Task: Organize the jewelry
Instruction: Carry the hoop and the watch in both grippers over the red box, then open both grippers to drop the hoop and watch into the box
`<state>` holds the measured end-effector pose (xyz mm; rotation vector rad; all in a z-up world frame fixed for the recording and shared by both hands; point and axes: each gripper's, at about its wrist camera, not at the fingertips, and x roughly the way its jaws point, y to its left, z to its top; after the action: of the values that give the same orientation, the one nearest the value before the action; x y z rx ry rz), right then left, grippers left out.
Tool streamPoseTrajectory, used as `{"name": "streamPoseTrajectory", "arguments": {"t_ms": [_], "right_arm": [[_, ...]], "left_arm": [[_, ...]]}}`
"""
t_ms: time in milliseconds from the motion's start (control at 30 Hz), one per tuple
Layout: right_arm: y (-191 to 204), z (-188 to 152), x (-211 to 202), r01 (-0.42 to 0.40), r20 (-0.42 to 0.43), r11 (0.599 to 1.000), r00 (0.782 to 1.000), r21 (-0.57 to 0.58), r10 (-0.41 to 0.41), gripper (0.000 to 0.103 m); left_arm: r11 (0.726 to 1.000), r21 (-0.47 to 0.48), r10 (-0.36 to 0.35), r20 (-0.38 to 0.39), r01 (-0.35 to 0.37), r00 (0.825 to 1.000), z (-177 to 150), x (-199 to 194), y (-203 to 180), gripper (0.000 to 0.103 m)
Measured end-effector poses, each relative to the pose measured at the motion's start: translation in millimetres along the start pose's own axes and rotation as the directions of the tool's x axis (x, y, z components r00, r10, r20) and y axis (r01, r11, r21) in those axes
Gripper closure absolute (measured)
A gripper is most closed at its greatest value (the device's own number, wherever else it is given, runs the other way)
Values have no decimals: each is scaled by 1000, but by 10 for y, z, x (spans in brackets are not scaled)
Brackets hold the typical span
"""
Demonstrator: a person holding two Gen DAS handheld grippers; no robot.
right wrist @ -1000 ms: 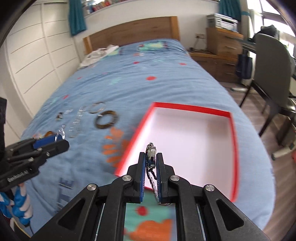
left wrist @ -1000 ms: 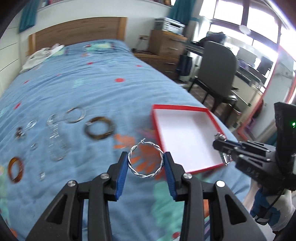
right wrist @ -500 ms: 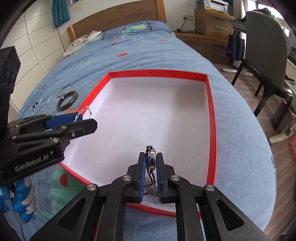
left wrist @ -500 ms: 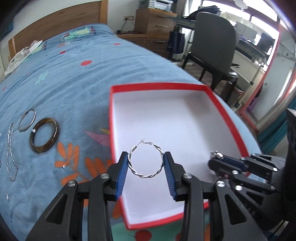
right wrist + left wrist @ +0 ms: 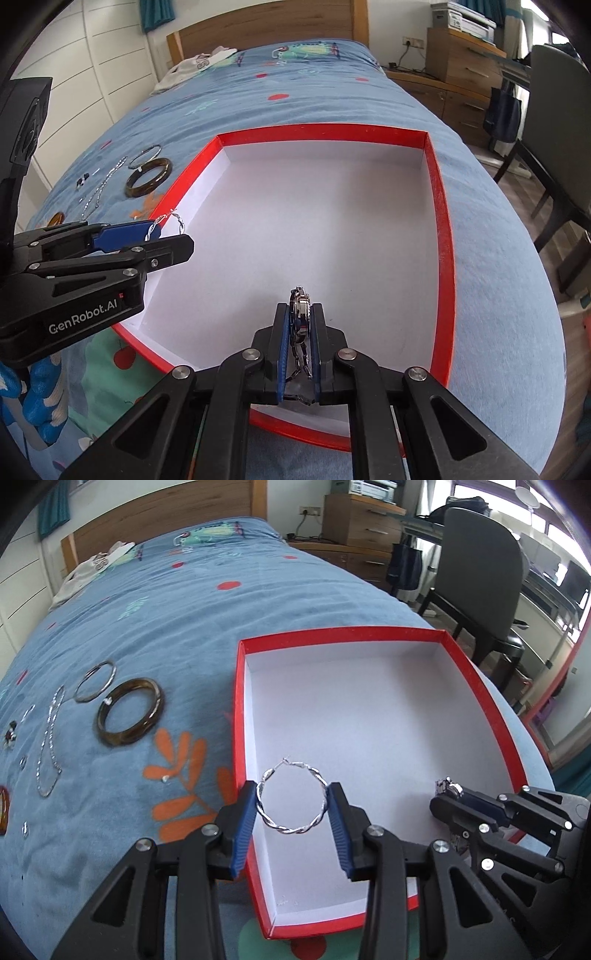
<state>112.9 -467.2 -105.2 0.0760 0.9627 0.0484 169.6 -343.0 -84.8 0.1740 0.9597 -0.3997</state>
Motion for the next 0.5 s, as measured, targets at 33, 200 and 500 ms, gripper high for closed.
{"name": "streamPoseTrajectory", "arguments": {"t_ms": [33,200,500], "right_arm": [[2,17,15,-6,-1,1000,1000,-8,6,94],[58,102,87,-43,-14,998,999,-53,43,94],[77,141,92,-43,-34,997,999,-68,41,93]], "left_arm": [[1000,-13,11,-1,-11,1000,-8,-9,22,66],[997,-49,57,-8,-58,998,-45,-38,106,66],[998,-51,23,-14,-24,1000,-38,-59,130,65]]}}
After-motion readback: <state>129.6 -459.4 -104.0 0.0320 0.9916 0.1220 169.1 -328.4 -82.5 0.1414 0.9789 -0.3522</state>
